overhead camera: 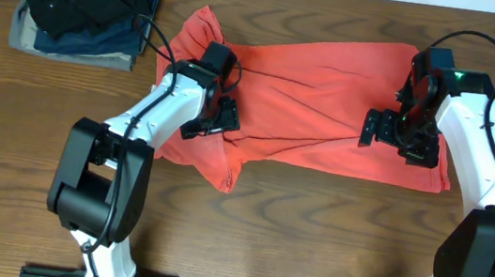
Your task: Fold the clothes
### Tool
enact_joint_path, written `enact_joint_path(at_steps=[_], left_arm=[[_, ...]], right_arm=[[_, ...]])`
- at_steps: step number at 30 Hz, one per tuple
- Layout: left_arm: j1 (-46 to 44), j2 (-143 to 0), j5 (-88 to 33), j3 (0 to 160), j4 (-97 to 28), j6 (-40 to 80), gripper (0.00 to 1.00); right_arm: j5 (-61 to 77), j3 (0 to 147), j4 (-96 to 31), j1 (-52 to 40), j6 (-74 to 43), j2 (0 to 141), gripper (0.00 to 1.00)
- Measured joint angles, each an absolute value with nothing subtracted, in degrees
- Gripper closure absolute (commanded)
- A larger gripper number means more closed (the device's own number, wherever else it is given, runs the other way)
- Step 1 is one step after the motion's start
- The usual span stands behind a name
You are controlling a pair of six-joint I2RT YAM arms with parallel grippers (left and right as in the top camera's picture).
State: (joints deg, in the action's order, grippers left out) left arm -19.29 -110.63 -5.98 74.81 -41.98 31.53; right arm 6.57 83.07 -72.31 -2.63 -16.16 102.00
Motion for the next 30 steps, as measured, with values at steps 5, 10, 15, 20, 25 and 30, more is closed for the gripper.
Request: enact_joint_path(at_steps=[5, 10, 15, 20, 25, 30], left_arm=[[-19.29, -111.9, -5.54, 74.81, -41.82, 31.55, 0.3], [-19.29, -112.12, -4.97, 74.78, -40.93, 31.81, 0.43], [-19.29, -112.12, -4.43, 74.78, -40.88, 31.64, 0.51], [-19.29, -112.12, -4.1, 74.78, -40.99, 31.77, 0.68], [-19.29, -112.12, -4.08, 74.78, -41.08, 31.59, 0.81], [-19.29, -112.12, -4.08, 74.78, -41.32, 31.33, 0.94]], right_arm=[[6.59, 83.07, -72.18, -2.63, -16.16, 102.0, 0.01], [6.57, 83.07, -72.16, -2.63, -16.19, 102.0, 0.01], [6.59, 83.07, -72.14, -2.63, -16.19, 102.0, 0.01], [6.57, 83.07, -72.14, -2.63, -16.19, 102.0, 0.01], [6.57, 83.07, -72.12, -2.63, -16.19, 102.0, 0.01], [6.57, 83.07, -72.12, -2.63, -16.19, 102.0, 0.01]])
